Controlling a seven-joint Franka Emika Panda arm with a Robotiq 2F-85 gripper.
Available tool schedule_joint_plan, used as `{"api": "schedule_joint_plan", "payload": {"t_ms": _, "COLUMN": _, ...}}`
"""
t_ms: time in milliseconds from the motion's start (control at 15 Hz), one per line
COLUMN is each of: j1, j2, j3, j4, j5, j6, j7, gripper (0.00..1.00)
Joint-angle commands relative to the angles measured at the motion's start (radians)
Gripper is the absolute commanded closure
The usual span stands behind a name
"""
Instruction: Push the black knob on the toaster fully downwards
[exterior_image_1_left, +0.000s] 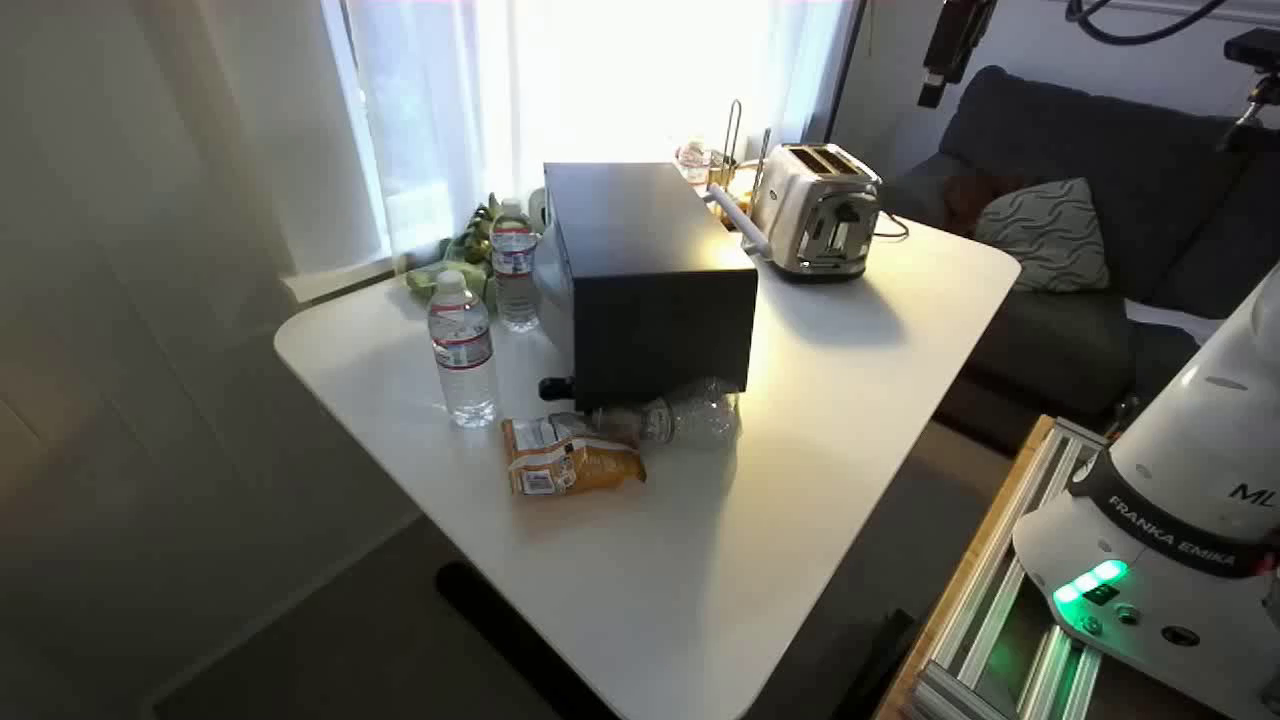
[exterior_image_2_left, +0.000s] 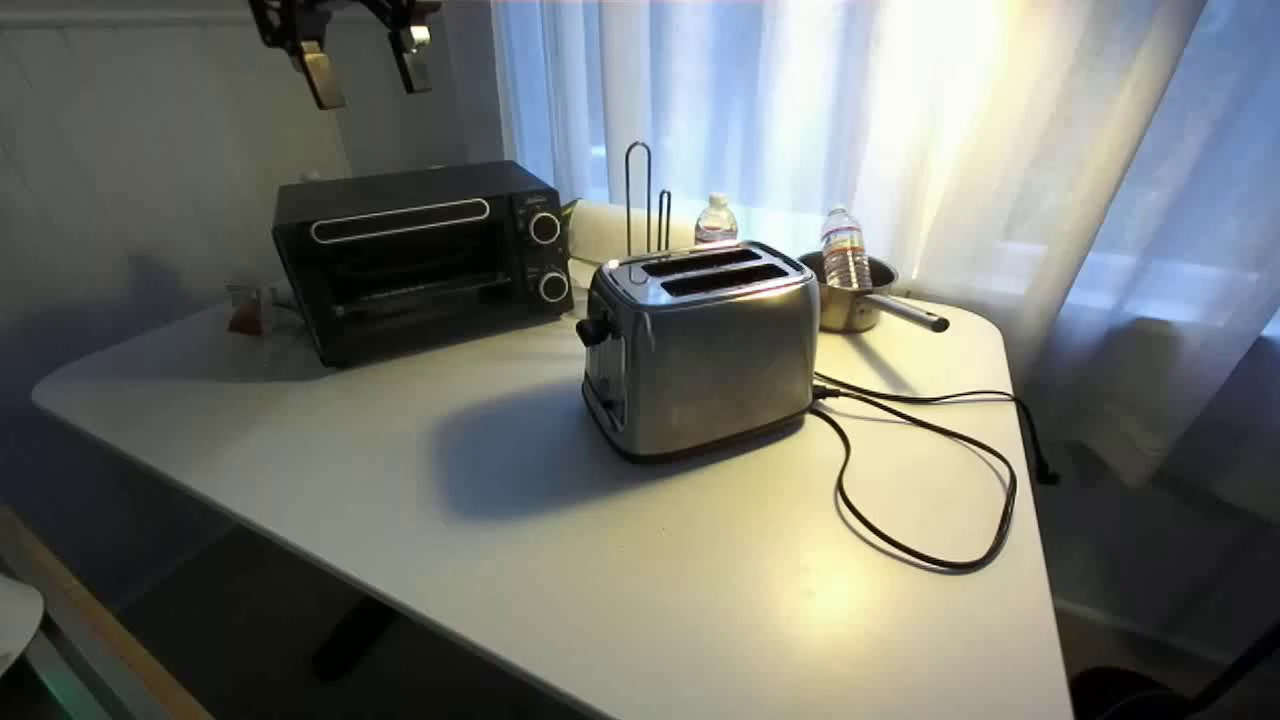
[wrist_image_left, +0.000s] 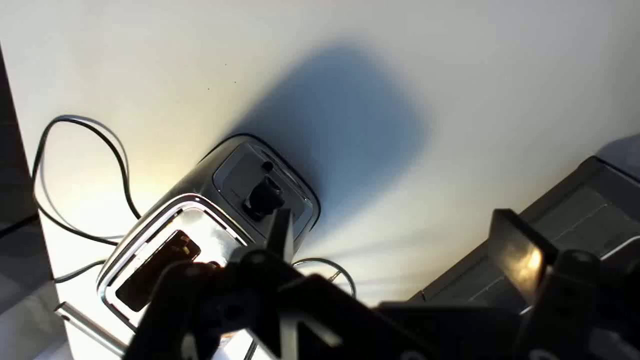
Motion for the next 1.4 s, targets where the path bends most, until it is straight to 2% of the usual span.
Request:
{"api": "schedule_joint_plan", "payload": {"t_ms": 0, "j1": 0.005, "j2": 0.000, "j3": -0.003, "j4": 0.003, "j5": -0.001, "j6": -0.003, "j7": 0.001, "gripper": 0.00}}
{"api": "schedule_joint_plan", "payload": {"t_ms": 533, "j1": 0.005, "j2": 0.000, "j3": -0.003, "j4": 0.003, "j5": -0.001, "j6": -0.003, "j7": 0.002, "gripper": 0.00}}
{"api": "schedule_joint_plan", "payload": {"t_ms": 1067, "j1": 0.002, "j2": 0.077, "j3": 0.020, "j4": 0.051, "j5": 0.225, "j6": -0.129, "j7": 0.292, "gripper": 0.00}}
{"api": "schedule_joint_plan", "payload": {"t_ms": 1333, "j1": -0.011, "j2": 0.133, "j3": 0.025, "j4": 0.073, "j5": 0.311, "j6": -0.087, "j7": 0.422, "gripper": 0.00}}
